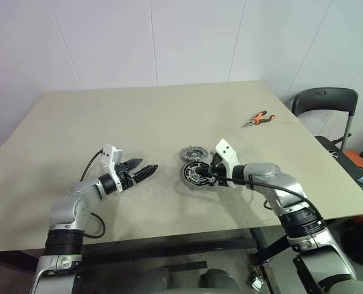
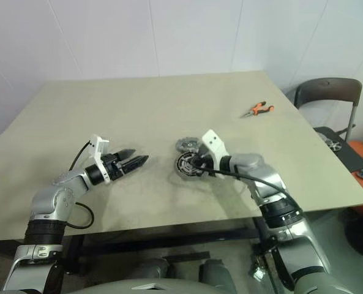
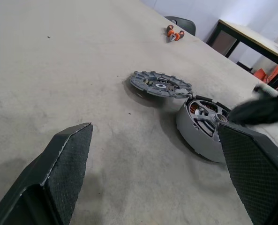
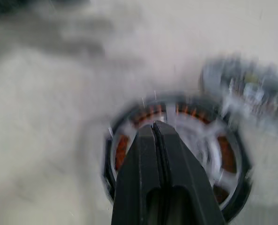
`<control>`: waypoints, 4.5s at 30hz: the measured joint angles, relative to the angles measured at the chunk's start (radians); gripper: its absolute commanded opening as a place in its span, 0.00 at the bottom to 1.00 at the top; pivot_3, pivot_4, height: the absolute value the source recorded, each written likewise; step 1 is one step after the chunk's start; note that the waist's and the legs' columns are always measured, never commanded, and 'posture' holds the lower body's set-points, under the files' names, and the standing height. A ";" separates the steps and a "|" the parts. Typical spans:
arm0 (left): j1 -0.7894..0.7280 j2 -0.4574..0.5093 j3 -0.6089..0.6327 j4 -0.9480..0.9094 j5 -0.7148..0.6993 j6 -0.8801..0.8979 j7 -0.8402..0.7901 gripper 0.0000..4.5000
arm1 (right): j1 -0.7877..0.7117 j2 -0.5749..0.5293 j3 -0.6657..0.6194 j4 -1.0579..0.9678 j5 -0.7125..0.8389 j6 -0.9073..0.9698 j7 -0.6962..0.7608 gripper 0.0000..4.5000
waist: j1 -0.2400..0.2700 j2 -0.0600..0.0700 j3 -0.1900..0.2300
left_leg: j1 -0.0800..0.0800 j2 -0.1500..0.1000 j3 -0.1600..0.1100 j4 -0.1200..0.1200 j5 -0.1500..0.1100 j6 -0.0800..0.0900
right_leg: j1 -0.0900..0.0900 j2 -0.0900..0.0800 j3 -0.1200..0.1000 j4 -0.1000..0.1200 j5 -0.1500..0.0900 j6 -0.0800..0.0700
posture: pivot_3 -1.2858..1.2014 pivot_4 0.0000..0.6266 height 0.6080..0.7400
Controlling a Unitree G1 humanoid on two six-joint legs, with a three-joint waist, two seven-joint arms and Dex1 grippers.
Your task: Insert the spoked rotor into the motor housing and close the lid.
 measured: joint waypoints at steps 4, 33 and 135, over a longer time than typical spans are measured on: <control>0.000 -0.001 -0.001 -0.005 0.000 0.000 0.000 1.00 | 0.010 0.016 -0.001 0.012 -0.022 -0.036 -0.014 0.00 | 0.000 -0.001 -0.001 | 0.003 0.000 0.000 0.000 0.000 0.000 | 0.002 0.000 0.000 0.000 0.000 0.000 | 0.52 0.00 1.00; 0.015 -0.005 -0.001 -0.011 0.001 0.000 0.000 1.00 | 0.069 0.073 -0.105 -0.039 0.062 0.069 -0.083 0.00 | 0.001 0.000 -0.001 | 0.007 0.000 0.000 -0.001 0.000 0.000 | 0.007 0.000 0.000 0.000 0.000 -0.001 | 0.52 0.00 1.00; 0.011 -0.062 -0.040 -0.003 -0.012 -0.031 0.036 1.00 | -0.321 -0.179 0.301 0.172 -0.460 -0.486 0.772 0.02 | -0.001 0.003 0.001 | 0.007 0.003 0.004 -0.008 0.001 -0.003 | 0.005 0.000 0.000 -0.002 0.002 -0.002 | 0.52 0.00 1.00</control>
